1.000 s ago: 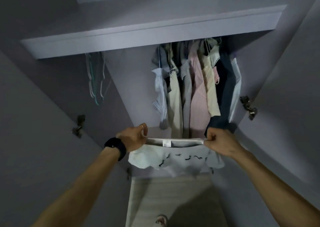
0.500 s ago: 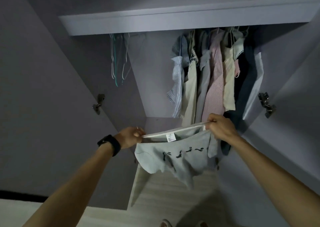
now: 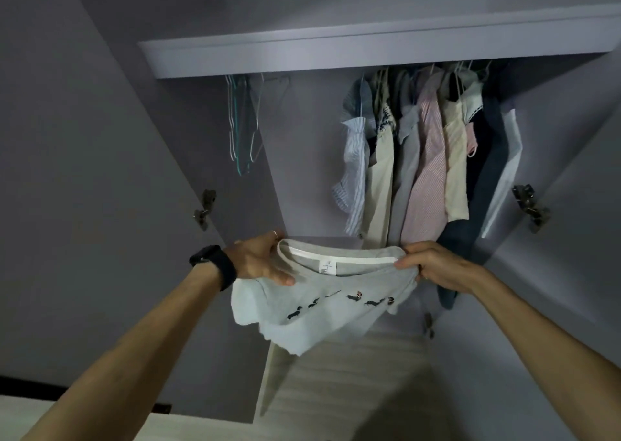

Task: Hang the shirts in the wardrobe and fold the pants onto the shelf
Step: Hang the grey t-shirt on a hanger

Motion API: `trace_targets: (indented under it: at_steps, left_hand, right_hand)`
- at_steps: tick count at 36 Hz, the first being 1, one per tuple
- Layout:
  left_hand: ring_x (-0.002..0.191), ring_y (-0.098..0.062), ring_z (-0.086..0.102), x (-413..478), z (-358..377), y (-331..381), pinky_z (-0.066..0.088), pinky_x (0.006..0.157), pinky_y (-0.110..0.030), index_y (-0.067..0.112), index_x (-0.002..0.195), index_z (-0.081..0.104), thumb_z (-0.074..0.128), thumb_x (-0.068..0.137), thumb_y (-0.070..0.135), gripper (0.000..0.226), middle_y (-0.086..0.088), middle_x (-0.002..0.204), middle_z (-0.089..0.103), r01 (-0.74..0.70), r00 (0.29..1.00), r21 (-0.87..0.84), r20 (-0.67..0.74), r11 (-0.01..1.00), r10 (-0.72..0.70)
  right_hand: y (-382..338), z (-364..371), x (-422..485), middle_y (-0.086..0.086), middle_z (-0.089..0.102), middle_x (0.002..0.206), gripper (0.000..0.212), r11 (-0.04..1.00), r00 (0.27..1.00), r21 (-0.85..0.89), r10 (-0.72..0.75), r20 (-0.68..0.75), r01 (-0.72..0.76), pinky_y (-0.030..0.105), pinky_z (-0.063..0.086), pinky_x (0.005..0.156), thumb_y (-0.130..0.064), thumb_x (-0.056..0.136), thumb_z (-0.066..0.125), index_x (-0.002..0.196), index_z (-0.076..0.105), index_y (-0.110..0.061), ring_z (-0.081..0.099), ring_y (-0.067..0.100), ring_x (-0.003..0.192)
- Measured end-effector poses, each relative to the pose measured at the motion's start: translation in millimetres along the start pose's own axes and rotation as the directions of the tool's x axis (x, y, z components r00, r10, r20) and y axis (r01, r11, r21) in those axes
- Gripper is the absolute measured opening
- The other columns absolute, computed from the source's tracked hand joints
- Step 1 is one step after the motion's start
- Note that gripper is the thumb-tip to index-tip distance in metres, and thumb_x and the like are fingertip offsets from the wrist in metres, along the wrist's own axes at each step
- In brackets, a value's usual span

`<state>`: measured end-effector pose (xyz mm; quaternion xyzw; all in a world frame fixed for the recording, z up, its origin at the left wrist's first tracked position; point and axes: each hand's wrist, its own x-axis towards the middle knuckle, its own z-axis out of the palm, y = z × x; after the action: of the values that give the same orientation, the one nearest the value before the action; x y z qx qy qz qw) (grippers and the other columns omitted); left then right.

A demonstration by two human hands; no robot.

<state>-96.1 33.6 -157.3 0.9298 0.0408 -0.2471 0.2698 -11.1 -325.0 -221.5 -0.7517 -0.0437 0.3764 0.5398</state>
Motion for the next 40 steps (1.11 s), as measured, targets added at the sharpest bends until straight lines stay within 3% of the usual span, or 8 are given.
trace_targets:
  at_steps: [3,6,9,17,23,29,37,40]
  left_hand:
    - [0.084,-0.013,0.061,1.9,0.6,-2.9,0.043,0.078,-0.030,0.031,0.098,0.050,0.078,0.082,0.043,0.034,0.014,0.083,0.060,-0.061,0.931,0.085,-0.355,0.994,0.088]
    - [0.080,-0.008,0.061,-0.1,-3.9,-9.0,0.047,0.069,-0.027,0.029,0.090,0.055,0.076,0.084,0.049,0.029,0.013,0.080,0.065,-0.146,0.855,-0.033,-0.508,0.989,0.110]
    - [0.084,-0.009,0.064,-2.6,-9.3,-12.2,0.052,0.073,-0.030,0.034,0.087,0.062,0.070,0.085,0.057,0.025,0.014,0.085,0.069,-0.128,0.832,0.030,-0.541,0.991,0.124]
    - [0.102,-0.021,0.067,-3.5,-23.3,-21.5,0.050,0.083,-0.029,0.031,0.118,0.072,0.056,0.099,0.047,0.030,0.002,0.109,0.075,-0.102,0.754,0.009,-0.651,0.995,0.083]
    - [0.094,-0.030,0.064,-9.1,-22.5,-19.5,0.054,0.082,-0.042,0.027,0.118,0.063,0.039,0.106,0.041,0.030,-0.007,0.107,0.071,-0.021,0.752,0.003,-0.659,1.000,0.017]
    - [0.101,-0.036,0.059,-26.4,-29.5,-16.1,0.049,0.083,-0.043,0.029,0.121,0.054,0.029,0.107,0.041,0.031,0.001,0.120,0.063,0.101,0.703,0.158,-0.710,0.982,0.042]
    - [0.097,-0.032,0.064,-46.3,-45.5,-16.6,0.042,0.090,-0.042,0.019,0.105,0.068,0.062,0.094,0.022,0.013,-0.004,0.097,0.069,0.306,0.534,0.363,-0.831,0.880,0.157]
    - [0.119,-0.035,0.060,-52.9,-63.9,-21.7,0.038,0.104,-0.049,0.014,0.104,0.073,0.072,0.085,0.017,0.020,-0.009,0.112,0.071,0.398,0.556,0.421,-0.817,0.815,0.151]
  right_hand:
    - [-2.9,2.1,-5.8,0.006,0.061,0.080,0.044,0.994,0.999,-0.106,-0.023,-0.027,0.020,0.018,0.043,0.065,-0.014,0.074,0.079,0.104,0.064,0.015,0.056,0.014,0.076]
    - [-6.6,1.7,-8.5,0.009,0.066,0.080,0.036,0.971,0.988,-0.229,-0.095,-0.119,0.066,0.016,0.045,0.058,-0.026,0.088,0.078,0.104,0.072,0.006,0.058,0.006,0.067]
    - [-16.5,1.2,-13.8,0.022,0.070,0.089,0.043,0.938,0.959,-0.317,-0.207,-0.191,0.140,0.020,0.048,0.065,-0.035,0.083,0.081,0.103,0.074,0.003,0.060,0.009,0.074]
    - [-38.5,3.6,-14.8,-0.004,0.043,0.066,0.050,0.849,0.761,-0.411,-0.500,-0.413,0.334,0.017,0.031,0.052,-0.036,0.069,0.091,0.058,0.048,-0.012,0.037,0.003,0.054]
    - [-53.3,10.7,-10.4,-0.008,0.073,0.092,0.009,0.810,0.817,-0.423,-0.530,-0.229,0.407,0.020,0.052,0.083,-0.023,0.083,0.082,0.087,0.074,-0.025,0.068,0.007,0.088]
    - [-63.8,26.9,8.3,-0.007,0.057,0.055,0.039,0.653,0.813,-0.739,-0.514,-0.275,0.163,0.030,0.039,0.051,-0.057,0.083,0.073,0.064,0.056,-0.028,0.054,0.009,0.053]
    - [-108.2,64.3,43.9,-0.011,0.048,0.058,0.040,0.507,0.783,-0.839,-0.598,-0.174,0.200,0.033,0.042,0.057,-0.049,0.092,0.065,0.064,0.041,-0.035,0.053,0.019,0.065]
    - [-131.9,76.6,58.3,-0.011,0.055,0.066,0.036,0.436,0.817,-0.874,-0.571,-0.085,0.213,0.031,0.043,0.059,-0.051,0.095,0.060,0.068,0.044,-0.032,0.058,0.017,0.072]
